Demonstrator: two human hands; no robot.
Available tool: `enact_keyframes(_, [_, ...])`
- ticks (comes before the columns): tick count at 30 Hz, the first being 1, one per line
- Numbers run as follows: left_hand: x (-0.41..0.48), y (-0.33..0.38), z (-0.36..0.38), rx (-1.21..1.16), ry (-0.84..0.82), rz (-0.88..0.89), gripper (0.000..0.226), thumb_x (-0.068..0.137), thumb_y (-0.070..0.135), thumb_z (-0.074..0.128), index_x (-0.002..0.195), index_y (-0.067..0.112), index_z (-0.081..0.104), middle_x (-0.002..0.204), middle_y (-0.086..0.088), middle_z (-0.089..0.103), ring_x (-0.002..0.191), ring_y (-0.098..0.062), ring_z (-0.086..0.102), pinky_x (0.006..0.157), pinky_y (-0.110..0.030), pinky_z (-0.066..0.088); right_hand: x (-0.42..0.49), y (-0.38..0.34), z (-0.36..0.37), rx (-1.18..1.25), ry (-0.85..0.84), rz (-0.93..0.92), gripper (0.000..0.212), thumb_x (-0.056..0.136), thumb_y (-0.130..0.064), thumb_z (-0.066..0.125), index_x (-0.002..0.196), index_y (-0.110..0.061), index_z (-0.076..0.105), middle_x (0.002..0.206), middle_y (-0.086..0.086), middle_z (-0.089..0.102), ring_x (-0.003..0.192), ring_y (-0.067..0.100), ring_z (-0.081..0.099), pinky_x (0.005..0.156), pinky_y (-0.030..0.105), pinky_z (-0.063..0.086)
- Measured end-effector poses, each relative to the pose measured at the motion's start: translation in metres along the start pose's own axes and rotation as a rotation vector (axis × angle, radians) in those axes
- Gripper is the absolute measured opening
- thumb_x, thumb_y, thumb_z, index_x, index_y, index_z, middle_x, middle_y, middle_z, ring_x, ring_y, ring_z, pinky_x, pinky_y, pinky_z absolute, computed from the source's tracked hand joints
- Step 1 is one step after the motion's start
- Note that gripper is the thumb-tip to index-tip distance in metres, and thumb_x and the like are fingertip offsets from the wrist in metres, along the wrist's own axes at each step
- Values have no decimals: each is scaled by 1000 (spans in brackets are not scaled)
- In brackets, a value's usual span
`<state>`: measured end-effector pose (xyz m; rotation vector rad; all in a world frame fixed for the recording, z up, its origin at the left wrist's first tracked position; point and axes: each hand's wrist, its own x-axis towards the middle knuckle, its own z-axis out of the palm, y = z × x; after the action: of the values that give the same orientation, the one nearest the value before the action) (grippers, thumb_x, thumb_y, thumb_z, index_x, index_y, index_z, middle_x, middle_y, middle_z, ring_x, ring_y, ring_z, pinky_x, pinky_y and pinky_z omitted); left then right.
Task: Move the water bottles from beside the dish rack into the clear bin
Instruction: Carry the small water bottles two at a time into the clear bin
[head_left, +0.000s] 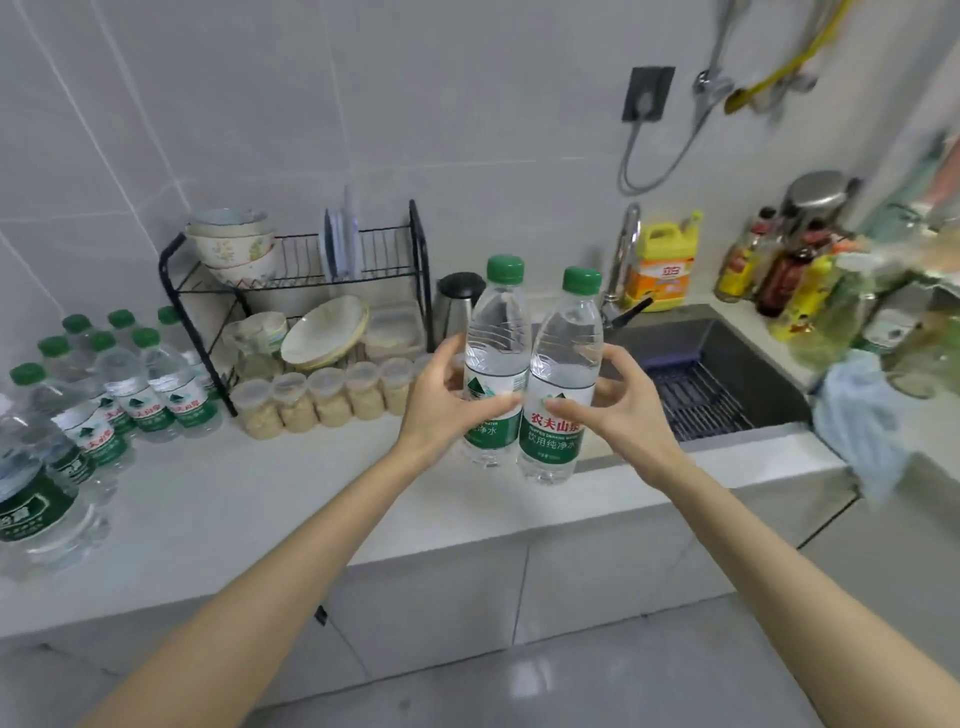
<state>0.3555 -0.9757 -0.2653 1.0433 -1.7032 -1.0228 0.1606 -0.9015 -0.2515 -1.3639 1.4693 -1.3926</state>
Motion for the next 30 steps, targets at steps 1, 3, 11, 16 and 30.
enact_keyframes(1, [1,11,23,-2,-44,15,77,62,31,89,126,32,47,106,19,63,102,0,62,85,-22,53,-9,-2,-25,-11,42,-2,61,68,-12,85,120,-19,54,98,-10,74,90,11,72,74,27,59])
enact_keyframes(3, [1,31,72,-9,-124,40,81,58,42,88,126,34,46,111,17,63,107,-8,61,89,-30,53,-31,-5,-77,-28,120,-3,60,68,-11,85,119,-19,54,98,-10,74,89,11,73,71,26,59])
enact_keyframes(11, [-28,126,277,-142,-396,150,87,50,49,87,127,36,49,112,8,69,104,-13,65,91,-44,54,-140,-12,-274,-105,399,35,62,71,-13,84,122,-23,51,101,3,76,90,17,73,75,31,59])
enact_keyframes(16, [-62,180,382,-212,-578,220,88,50,51,88,127,38,48,116,8,67,108,-11,62,93,-41,53,-215,-21,-364,-152,610,63,65,70,-8,84,125,-20,51,95,4,76,86,18,74,76,32,60])
enact_keyframes(30, [-205,337,647,-376,-1151,441,80,58,38,90,127,32,48,111,13,63,103,-2,58,84,-20,48,-440,-53,-542,-311,1242,120,64,68,-6,85,122,-19,53,98,1,76,89,14,73,75,28,58])
